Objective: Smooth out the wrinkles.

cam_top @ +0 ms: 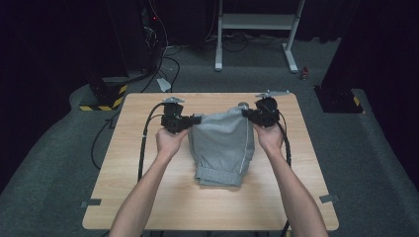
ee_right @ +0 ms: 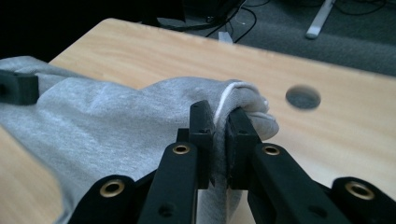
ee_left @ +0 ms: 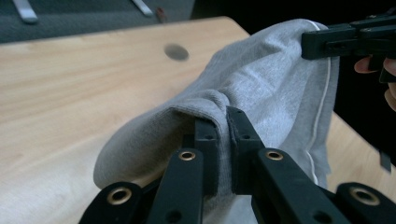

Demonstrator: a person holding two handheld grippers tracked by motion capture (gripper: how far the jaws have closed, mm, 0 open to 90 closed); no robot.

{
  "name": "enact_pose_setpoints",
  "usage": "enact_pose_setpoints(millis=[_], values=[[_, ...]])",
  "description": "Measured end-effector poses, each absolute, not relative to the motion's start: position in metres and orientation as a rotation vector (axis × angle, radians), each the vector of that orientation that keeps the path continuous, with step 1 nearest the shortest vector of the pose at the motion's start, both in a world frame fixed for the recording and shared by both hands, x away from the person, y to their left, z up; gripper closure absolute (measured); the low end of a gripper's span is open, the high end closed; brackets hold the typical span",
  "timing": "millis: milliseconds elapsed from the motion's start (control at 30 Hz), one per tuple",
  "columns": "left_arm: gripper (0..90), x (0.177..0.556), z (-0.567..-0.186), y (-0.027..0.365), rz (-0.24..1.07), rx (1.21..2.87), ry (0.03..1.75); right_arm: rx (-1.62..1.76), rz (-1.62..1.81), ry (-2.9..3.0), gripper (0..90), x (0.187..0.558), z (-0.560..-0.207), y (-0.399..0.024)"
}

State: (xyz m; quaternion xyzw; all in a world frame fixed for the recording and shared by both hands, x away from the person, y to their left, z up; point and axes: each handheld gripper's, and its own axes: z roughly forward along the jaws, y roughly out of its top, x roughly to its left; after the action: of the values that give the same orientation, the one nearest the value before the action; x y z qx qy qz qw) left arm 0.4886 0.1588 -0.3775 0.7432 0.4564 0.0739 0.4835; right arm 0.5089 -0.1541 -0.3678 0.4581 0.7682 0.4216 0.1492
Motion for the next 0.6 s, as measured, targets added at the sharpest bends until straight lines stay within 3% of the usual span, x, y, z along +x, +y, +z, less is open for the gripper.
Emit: enact_pose_setpoints(millis=[200, 600], values=[[84.1, 0.483, -0.366, 0.17, 0.203, 1.777, 1.113, 1.189, 1.224, 2.173, 83.4, 0.51, -0.327, -0.128], [83.8, 0.454, -0.41, 0.172, 0.149, 1.814, 1.117, 1.219, 1.292, 2.249, 83.3, 0.482, -0.388, -0.136]])
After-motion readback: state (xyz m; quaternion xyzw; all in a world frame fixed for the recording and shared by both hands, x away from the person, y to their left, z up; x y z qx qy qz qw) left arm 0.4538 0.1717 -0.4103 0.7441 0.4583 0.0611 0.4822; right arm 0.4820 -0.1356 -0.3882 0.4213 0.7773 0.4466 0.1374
